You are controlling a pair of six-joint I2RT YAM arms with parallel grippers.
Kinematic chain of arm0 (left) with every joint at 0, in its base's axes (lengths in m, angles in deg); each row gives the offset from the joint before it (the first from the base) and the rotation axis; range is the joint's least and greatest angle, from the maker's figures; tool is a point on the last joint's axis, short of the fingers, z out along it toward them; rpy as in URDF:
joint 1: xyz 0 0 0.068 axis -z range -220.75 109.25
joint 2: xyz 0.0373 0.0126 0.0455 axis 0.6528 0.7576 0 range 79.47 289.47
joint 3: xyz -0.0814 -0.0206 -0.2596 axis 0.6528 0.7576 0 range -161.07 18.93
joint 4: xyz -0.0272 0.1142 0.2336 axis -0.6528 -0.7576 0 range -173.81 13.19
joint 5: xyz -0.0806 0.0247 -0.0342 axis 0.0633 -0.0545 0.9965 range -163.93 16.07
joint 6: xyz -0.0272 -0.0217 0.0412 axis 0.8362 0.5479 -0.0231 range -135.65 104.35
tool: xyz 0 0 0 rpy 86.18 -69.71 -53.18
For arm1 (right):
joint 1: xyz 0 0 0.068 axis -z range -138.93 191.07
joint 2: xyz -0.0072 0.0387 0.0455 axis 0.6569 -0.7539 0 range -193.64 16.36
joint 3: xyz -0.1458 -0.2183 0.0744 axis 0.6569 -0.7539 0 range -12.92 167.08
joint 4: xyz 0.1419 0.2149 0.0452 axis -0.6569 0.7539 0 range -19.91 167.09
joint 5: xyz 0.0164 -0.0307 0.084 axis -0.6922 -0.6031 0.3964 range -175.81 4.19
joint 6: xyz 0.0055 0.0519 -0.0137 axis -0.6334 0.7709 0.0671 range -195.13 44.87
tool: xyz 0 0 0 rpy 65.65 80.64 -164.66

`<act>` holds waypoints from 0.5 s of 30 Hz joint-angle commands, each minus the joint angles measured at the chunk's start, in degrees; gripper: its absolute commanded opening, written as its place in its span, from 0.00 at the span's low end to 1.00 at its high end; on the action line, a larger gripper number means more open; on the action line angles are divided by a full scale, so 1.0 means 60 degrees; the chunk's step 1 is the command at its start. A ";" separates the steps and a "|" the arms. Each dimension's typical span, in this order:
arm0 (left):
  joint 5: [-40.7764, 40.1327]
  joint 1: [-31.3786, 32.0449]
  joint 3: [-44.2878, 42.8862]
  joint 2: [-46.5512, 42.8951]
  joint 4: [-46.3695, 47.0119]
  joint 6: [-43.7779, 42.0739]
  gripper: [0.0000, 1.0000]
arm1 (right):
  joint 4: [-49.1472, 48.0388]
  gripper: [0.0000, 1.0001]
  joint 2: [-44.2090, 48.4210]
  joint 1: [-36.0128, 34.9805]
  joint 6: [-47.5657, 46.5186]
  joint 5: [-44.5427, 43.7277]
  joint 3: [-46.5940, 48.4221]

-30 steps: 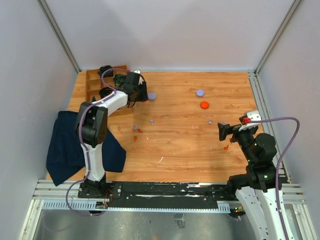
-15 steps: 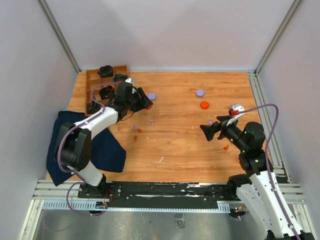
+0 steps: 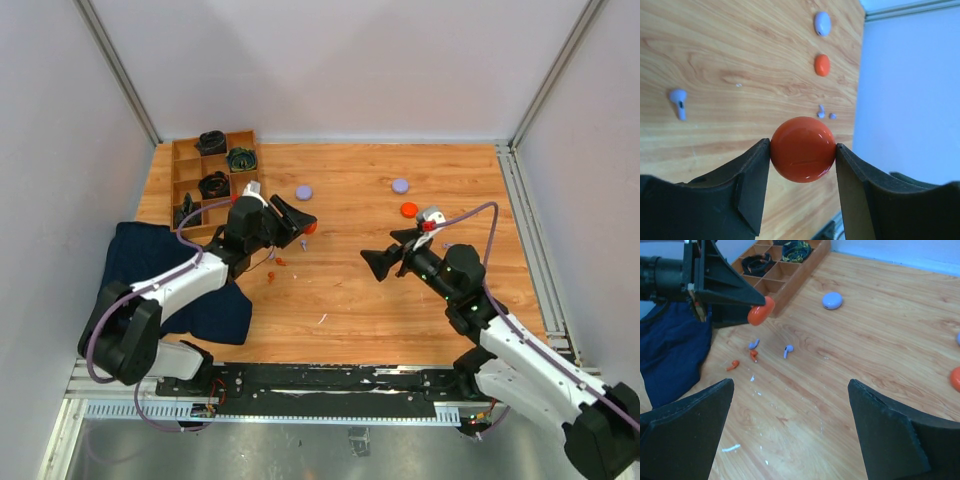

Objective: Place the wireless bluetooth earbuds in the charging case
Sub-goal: Pick up the charging case at the center of the board.

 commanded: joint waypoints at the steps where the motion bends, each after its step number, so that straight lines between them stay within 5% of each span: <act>1: -0.0639 0.0364 0.0527 -0.0721 0.1227 0.1352 0.49 | -0.2527 0.99 -0.0862 -0.0846 0.0344 -0.1111 -0.0230; 15: -0.1909 0.1463 0.1599 -0.1583 0.2460 0.2927 0.47 | -0.5960 0.97 -0.4248 -0.3013 -0.0311 -0.2769 0.0466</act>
